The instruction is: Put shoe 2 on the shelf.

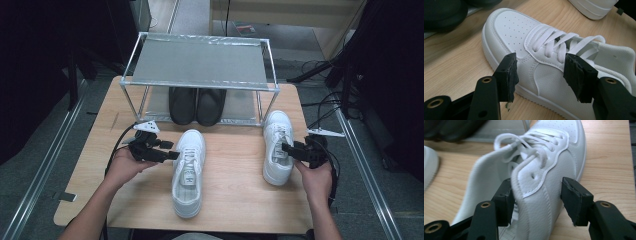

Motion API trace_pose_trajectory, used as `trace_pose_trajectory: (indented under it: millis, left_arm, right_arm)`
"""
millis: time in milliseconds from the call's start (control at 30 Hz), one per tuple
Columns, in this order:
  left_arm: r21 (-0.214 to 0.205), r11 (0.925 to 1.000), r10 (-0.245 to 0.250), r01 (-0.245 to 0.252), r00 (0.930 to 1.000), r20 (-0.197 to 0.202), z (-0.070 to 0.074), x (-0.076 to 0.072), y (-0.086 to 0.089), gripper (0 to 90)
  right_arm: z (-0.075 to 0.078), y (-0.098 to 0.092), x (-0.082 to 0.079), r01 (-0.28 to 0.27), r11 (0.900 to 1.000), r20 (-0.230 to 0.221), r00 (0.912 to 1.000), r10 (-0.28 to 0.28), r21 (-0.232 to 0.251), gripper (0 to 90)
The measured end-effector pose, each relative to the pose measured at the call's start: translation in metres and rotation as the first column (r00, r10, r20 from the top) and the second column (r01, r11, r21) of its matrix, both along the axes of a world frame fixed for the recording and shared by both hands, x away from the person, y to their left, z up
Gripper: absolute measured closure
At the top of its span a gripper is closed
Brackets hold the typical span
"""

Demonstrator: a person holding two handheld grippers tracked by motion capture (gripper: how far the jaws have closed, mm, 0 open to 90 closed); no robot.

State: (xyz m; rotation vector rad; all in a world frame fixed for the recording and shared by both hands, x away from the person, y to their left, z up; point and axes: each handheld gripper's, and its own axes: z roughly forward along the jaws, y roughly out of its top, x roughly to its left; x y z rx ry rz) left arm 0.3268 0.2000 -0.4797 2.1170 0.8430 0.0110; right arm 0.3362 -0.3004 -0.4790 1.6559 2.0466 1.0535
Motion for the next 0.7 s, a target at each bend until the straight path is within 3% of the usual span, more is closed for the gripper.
trace_pose_trajectory:
  millis: [100,500,700]
  left_arm:
    - [0.002,1.0000,-0.001,0.001,1.0000,-0.001,0.000,0.000,0.000,44.7]
    - [0.002,1.0000,-0.002,0.002,1.0000,0.000,0.000,0.000,0.000,44.7]
    - [0.002,1.0000,-0.001,0.001,1.0000,0.003,0.000,0.001,0.000,44.8]
  right_arm:
    - [-0.003,-0.001,0.002,0.000,1.0000,0.000,1.0000,0.000,0.010,46.0]
    - [0.005,-0.007,-0.004,-0.012,0.9992,0.020,0.9997,0.012,-0.037,73.2]
    - [0.010,-0.008,-0.006,0.019,0.9976,0.026,0.9995,-0.017,-0.067,80.2]
